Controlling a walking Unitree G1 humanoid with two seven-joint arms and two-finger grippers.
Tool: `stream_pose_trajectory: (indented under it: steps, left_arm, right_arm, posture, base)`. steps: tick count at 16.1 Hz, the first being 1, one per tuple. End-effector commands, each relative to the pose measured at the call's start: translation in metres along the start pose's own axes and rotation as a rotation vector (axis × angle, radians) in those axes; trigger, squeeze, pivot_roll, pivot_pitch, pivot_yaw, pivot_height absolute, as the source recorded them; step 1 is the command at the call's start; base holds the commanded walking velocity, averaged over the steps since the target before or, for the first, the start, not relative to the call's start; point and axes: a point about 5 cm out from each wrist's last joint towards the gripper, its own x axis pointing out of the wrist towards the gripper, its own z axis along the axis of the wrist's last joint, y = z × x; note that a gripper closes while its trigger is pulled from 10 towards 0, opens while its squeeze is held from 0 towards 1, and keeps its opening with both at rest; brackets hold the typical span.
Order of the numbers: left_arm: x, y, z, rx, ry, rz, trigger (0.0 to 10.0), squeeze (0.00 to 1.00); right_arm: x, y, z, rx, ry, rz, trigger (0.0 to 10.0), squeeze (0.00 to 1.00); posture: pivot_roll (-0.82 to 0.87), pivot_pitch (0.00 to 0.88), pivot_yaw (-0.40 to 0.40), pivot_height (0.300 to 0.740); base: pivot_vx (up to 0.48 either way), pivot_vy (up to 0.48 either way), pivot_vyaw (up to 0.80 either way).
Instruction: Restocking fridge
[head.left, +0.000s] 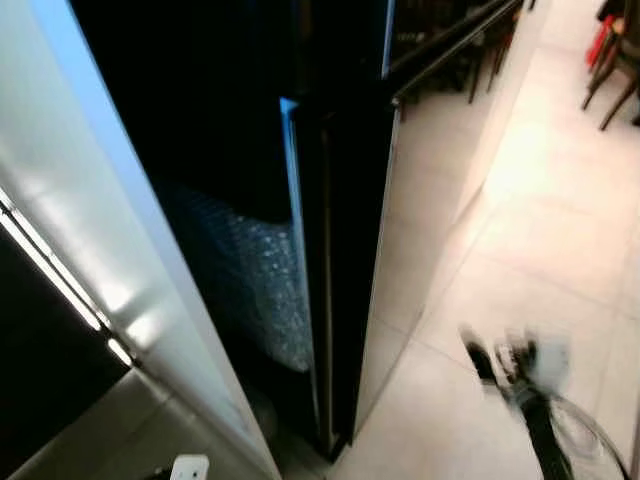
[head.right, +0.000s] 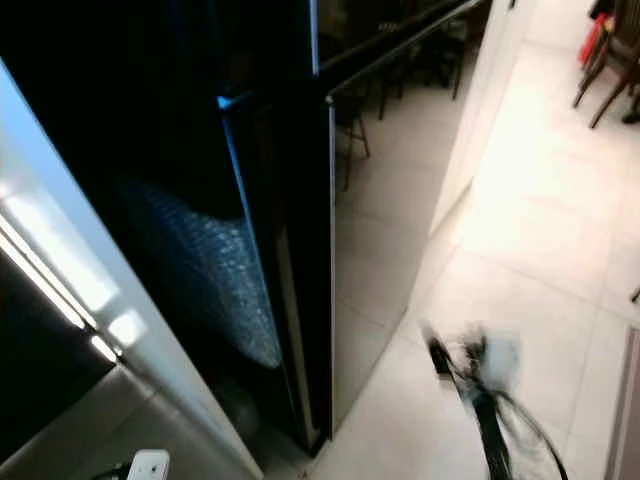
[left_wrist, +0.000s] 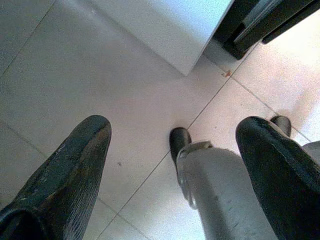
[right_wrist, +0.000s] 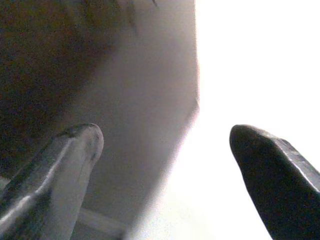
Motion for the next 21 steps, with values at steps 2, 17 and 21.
stream_pose_trajectory:
  steps: [2, 17, 21]
  left_arm:
    - [-0.001, 0.001, -0.003, 0.015, 0.012, 0.009, 10.0, 0.0]
    - [-0.001, 0.008, -0.002, 0.019, 0.01, 0.035, 10.0, 0.0]
    - [-0.001, 0.008, -0.001, 0.018, 0.01, 0.033, 10.0, 0.0]
  right_arm:
    - [-0.02, -0.006, -0.056, -0.129, 0.297, -0.101, 10.0, 0.0]
    - [-0.054, 0.005, -0.119, -0.097, 0.518, -0.223, 10.0, 0.0]
    - [-0.055, 0.006, -0.122, -0.094, 0.528, -0.217, 10.0, 0.0]
  posture:
    - [-0.04, 0.0, 0.015, 0.74]
    - [0.0, 0.0, 0.04, 0.74]
    - [0.0, 0.0, 0.039, 0.74]
  base:
    - [0.0, 0.0, 0.0]
    - [0.0, 0.0, 0.35]
    - [0.0, 0.0, 0.8]
